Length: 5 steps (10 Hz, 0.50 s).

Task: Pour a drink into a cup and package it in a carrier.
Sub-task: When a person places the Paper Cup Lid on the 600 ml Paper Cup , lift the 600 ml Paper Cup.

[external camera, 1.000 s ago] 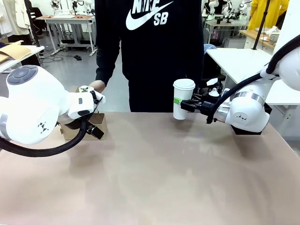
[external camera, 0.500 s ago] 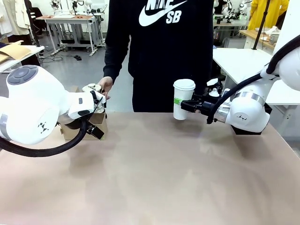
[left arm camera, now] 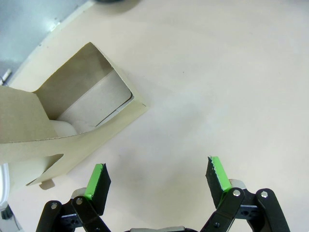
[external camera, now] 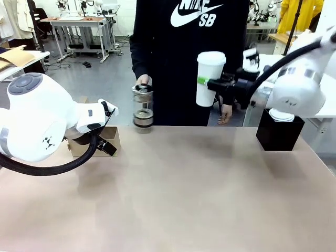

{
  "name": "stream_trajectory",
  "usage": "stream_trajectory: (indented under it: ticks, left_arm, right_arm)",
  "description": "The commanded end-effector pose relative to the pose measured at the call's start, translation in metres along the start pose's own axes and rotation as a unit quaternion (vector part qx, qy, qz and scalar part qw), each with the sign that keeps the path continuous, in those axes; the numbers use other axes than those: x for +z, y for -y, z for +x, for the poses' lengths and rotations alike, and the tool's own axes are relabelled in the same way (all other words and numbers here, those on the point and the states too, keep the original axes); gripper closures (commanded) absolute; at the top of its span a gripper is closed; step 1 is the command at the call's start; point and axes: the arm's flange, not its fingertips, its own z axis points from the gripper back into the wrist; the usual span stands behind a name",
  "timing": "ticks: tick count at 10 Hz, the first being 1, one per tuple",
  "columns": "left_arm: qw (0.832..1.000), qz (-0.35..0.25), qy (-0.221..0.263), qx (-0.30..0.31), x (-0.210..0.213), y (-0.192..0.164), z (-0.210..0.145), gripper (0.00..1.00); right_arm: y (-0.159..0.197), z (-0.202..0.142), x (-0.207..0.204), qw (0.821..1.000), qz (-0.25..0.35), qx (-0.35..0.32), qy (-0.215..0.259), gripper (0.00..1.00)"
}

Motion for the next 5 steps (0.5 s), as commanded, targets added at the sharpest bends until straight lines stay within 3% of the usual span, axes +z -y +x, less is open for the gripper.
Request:
stream_trajectory:
  ticks: [1, 3, 5]
  left_arm:
    - [1.000, 0.000, 0.000, 0.000, 0.000, 0.000, 0.000, 0.00]
    - [1.000, 0.000, 0.000, 0.000, 0.000, 0.000, 0.000, 0.00]
    - [1.000, 0.000, 0.000, 0.000, 0.000, 0.000, 0.000, 0.00]
  right_arm:
    - [-0.050, 0.054, 0.008, 0.999, 0.026, -0.014, -0.013, 0.20]
    - [-0.094, 0.102, 0.015, 0.999, 0.043, -0.006, -0.019, 0.20]
    - [-0.112, 0.124, 0.021, 0.999, 0.045, -0.006, -0.025, 0.20]
